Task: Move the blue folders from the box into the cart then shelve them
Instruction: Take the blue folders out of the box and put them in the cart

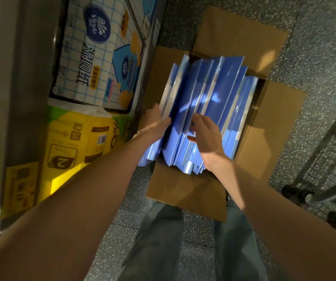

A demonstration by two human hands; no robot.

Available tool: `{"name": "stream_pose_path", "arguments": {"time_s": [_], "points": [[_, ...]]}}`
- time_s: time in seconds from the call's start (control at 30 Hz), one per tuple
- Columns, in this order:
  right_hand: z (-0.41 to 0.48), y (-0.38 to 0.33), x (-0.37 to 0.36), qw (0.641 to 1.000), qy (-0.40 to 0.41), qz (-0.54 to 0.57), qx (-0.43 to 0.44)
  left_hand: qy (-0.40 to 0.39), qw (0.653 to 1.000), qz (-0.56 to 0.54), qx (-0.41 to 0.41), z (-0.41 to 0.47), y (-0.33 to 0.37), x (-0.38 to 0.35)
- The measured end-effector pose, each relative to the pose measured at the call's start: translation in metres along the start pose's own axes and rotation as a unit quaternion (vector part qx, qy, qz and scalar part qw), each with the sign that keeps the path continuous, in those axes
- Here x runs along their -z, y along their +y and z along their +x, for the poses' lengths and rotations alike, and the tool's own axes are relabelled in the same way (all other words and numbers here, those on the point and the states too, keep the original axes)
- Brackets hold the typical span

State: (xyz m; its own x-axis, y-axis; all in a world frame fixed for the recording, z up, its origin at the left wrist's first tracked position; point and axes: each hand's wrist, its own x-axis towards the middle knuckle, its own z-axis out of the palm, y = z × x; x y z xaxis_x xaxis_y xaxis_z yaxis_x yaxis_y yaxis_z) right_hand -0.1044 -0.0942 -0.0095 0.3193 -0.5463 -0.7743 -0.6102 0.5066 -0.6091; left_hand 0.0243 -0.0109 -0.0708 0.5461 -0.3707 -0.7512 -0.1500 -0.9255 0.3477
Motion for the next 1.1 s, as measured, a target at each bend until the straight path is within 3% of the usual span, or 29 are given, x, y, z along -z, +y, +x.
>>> {"name": "stream_pose_path", "arguments": {"time_s": [0.27,0.53,0.73,1.1], "points": [[0.000,-0.017,0.012,0.998,-0.005,0.034,-0.059,0.047,0.997,-0.019,-0.065,-0.034,0.018,0.038],[-0.036,-0.054,0.020,0.997,-0.048,0.029,-0.046,0.087,0.991,-0.086,-0.060,-0.105,0.035,0.089],[-0.078,-0.100,0.035,0.998,-0.041,0.013,-0.048,0.126,0.983,-0.072,-0.113,-0.173,0.084,0.140],[-0.214,-0.167,0.121,0.999,0.026,0.017,0.009,0.048,0.960,-0.169,-0.217,-0.305,0.194,0.207]]}}
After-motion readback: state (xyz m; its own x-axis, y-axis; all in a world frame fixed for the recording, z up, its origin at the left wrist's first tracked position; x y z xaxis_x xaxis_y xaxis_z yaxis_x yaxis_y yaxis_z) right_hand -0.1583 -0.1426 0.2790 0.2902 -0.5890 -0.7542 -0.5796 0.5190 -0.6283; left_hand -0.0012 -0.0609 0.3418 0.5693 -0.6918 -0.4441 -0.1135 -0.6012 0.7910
